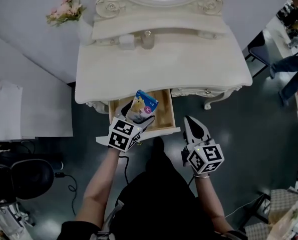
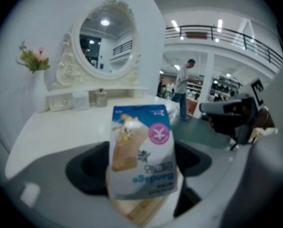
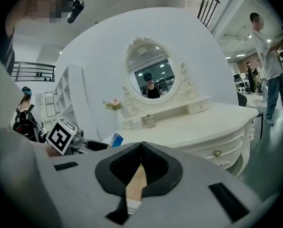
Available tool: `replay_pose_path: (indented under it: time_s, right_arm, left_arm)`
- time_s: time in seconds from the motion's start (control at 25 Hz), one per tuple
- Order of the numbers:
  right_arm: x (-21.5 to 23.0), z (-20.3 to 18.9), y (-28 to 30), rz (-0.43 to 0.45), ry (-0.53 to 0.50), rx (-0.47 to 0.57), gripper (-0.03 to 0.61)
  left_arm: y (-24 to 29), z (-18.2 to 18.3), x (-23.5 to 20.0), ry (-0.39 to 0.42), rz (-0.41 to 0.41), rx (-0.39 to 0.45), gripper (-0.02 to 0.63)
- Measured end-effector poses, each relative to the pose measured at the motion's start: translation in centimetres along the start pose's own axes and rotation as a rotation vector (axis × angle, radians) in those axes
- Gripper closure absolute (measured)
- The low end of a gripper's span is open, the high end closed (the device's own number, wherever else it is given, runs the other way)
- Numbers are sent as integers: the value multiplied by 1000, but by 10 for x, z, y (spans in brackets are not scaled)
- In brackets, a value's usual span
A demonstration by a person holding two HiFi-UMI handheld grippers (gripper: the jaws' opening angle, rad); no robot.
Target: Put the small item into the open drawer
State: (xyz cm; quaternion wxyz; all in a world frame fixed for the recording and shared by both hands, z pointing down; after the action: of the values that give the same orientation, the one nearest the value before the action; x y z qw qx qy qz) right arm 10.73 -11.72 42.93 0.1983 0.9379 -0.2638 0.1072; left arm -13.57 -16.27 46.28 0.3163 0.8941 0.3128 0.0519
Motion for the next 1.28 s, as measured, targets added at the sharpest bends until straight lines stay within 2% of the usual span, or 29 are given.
replay_pose_path:
  time_s: [0.48, 0.72, 1.04, 1.28]
  right_arm:
    - [25, -5, 16, -24, 39, -31, 578]
    - [36, -5, 20, -40, 62, -42, 578]
    - [47, -10, 23, -54, 77, -59, 578]
    - [53, -11, 26, -68, 98, -60, 578]
  left_arm:
    - [55, -7, 4, 154, -142, -210, 181]
    - [80, -12, 2, 188, -173, -285, 181]
    - [109, -26, -4, 221, -227, -428, 181]
    - [128, -36, -9, 221, -209, -491, 181]
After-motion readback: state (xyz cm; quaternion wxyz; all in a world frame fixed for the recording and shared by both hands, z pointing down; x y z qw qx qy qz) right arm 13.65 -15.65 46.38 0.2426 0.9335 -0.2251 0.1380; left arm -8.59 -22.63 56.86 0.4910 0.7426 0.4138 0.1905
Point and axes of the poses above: the fingertips, and each gripper's own axes: y forward along the fingers, x to its right, z out of its top, the point moved 9 cm from there along -y, backward along the fingers, and after that the axes turned 2 degrees about -x, right-handed, at the moved point
